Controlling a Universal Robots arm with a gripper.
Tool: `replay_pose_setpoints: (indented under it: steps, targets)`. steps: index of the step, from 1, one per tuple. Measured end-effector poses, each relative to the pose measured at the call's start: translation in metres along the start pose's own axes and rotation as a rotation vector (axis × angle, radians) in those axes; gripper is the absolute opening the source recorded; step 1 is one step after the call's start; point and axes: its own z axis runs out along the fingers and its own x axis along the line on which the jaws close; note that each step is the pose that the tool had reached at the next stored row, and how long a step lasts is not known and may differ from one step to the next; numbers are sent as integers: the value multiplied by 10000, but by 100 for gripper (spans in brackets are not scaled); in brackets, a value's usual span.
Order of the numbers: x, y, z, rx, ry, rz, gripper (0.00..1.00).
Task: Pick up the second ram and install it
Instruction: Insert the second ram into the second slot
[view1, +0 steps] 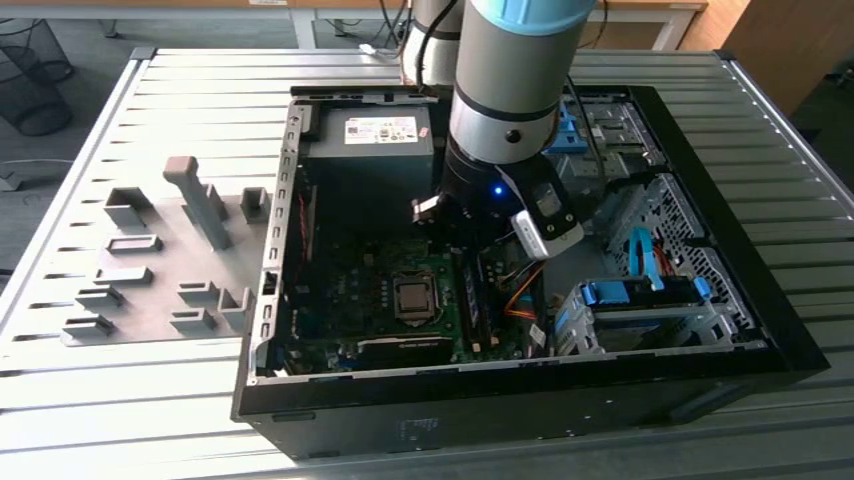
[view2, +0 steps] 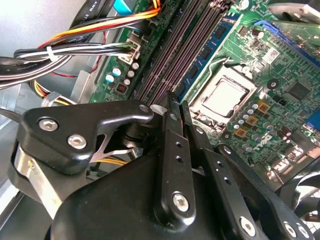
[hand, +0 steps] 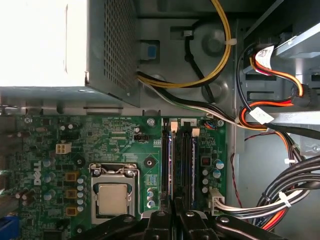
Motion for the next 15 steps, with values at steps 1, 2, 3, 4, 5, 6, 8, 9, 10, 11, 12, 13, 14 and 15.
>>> replay_pose_setpoints:
  steps: [1, 2, 3, 4, 5, 6, 8, 9, 10, 11, 12, 13, 14, 15]
  targets:
    - [0, 0, 1, 0, 0, 0, 14]
    - [0, 0, 1, 0, 0, -1, 14]
    - [-1, 0, 4, 0, 0, -1, 14]
    - [-1, 1, 13, -4, -2, -1, 14]
    - [-1, 0, 24, -2, -1, -1, 14]
    - [-1, 0, 40, 1, 0, -1, 14]
    - [-2, 1, 75, -1, 0, -1, 14]
    - [-2, 1, 89, -2, -1, -1, 14]
    - [-2, -1, 98, -1, 0, 1, 14]
    - [-2, -6, 100, 2, 1, 7, 14]
    - [-2, -11, 104, 0, 0, 21, 14]
    - [-3, -17, 107, -1, 0, 44, 14]
    - [-3, -26, 109, -1, 0, 81, 14]
    - [-3, -34, 111, -1, 1, 118, 14]
